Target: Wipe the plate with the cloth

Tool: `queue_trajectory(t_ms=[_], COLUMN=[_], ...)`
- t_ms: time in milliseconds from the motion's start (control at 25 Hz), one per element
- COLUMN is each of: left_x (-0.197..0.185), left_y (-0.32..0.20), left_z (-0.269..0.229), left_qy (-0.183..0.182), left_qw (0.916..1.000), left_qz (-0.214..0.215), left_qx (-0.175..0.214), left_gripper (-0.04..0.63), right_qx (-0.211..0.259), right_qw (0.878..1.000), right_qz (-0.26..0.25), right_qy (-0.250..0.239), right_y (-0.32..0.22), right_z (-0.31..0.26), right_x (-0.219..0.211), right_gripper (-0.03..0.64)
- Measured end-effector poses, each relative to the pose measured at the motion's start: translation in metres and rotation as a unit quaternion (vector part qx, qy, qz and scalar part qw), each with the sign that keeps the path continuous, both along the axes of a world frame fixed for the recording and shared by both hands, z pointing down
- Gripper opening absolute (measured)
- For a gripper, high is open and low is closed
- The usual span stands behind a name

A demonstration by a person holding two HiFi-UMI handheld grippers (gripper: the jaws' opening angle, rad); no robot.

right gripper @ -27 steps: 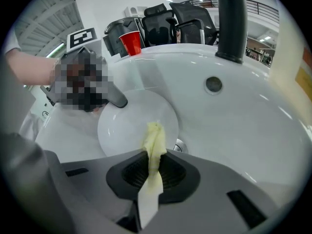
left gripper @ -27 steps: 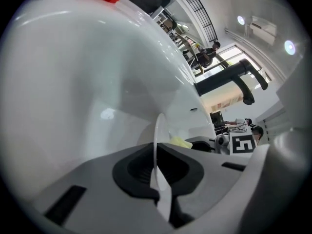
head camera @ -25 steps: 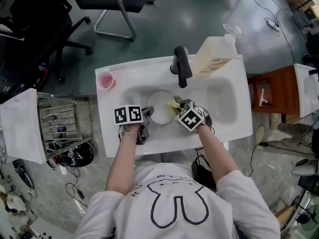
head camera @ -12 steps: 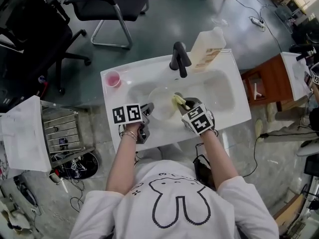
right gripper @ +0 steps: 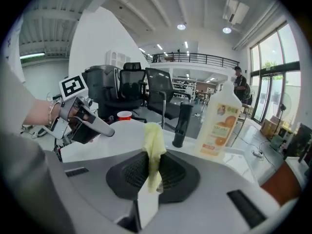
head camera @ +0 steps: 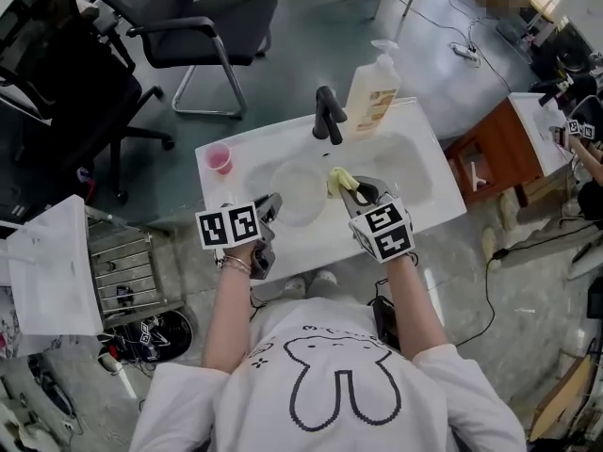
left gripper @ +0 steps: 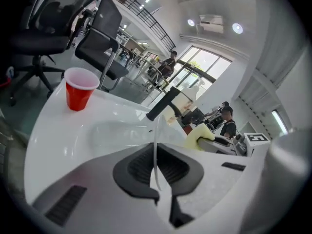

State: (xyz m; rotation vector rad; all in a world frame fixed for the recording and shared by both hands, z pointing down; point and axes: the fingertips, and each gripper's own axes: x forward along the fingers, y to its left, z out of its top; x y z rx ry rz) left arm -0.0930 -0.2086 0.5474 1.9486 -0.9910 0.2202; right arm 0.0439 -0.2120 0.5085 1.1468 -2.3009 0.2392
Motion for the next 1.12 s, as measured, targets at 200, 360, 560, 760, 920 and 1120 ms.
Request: queue_trajectory(t_ms=[200, 360, 560, 760, 920, 1120], left_x=[0.006, 0.011, 0.014, 0.015, 0.02, 0.019], left_y=[0.001, 0.002, 0.002, 0.003, 0.003, 0.004], left_z=[-0.052, -0.087, -0.135, -0.169, -0.191, -0.2], left_qy=[-0.013, -0.019, -0.028, -0.043, -0.043, -0.033], left_qw=[0.9982, 0.9953, 0.9878, 0.979, 0.9695, 0.9681], left_qz=[0.003, -0.001, -0.001, 0.0, 0.002, -0.016], left_qx=[0.058, 0.095, 0.153, 0.199, 0.241, 0.248], left_gripper=[0.018, 0.018, 0.018, 0.018, 0.018, 0.019], right_qx=[0.041, 0.077, 0.116, 0.107, 0.112, 0.107], right_qw=[0.999, 0.997, 0.992, 0.992, 0.991, 0.992], right_qz=[-0.001, -0.011, -0.022, -0.022, -0.016, -0.033], right_qy=[-0.015, -0.02, -0.034, -0.067, -0.072, -0.056], right_y=[-0.004, -0.011, -0.023, -0.035, -0.046, -0.04], right_z=[-0.045, -0.081, -0.113, -0.139, -0.154, -0.149], right_x=[0.006, 0.008, -0.002, -0.01, -0.013, -0.021], right_gripper=[0.049, 0.049, 0.049, 0.049, 0.049, 0.049])
